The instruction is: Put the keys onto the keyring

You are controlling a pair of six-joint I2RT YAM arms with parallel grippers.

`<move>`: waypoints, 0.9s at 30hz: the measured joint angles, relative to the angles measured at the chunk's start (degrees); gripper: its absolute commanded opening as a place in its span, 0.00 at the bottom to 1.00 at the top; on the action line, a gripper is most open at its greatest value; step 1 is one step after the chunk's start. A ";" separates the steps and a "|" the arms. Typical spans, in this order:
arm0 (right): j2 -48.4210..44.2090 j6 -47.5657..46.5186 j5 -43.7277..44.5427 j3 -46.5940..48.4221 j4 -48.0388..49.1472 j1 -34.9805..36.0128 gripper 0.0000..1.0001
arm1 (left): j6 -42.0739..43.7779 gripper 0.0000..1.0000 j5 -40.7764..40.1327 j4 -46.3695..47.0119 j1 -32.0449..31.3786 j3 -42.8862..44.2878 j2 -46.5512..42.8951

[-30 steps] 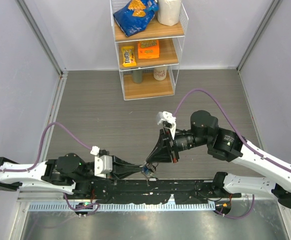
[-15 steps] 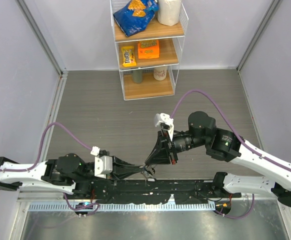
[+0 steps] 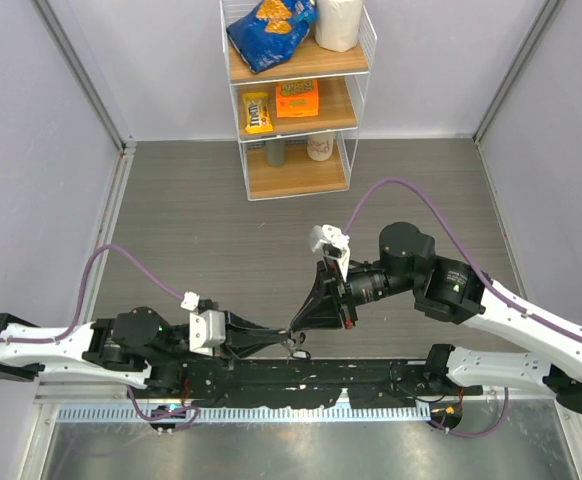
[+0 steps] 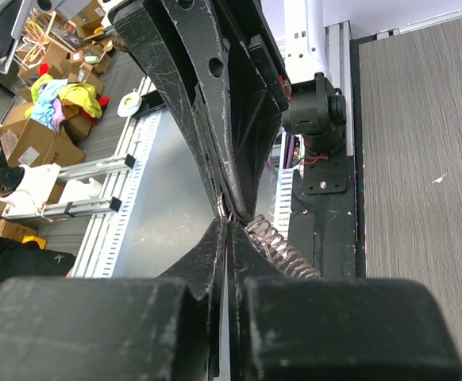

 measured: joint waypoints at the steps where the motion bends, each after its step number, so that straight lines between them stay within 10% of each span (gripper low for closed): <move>1: -0.09 0.07 0.07 0.09 0.02 0.00 0.06 | 0.02 0.00 -0.28 0.00 -0.02 0.00 0.00; 27: 1.29 5.49 2.67 0.66 1.97 1.53 0.06 | 1.29 0.00 -6.01 -0.24 -0.48 0.55 2.97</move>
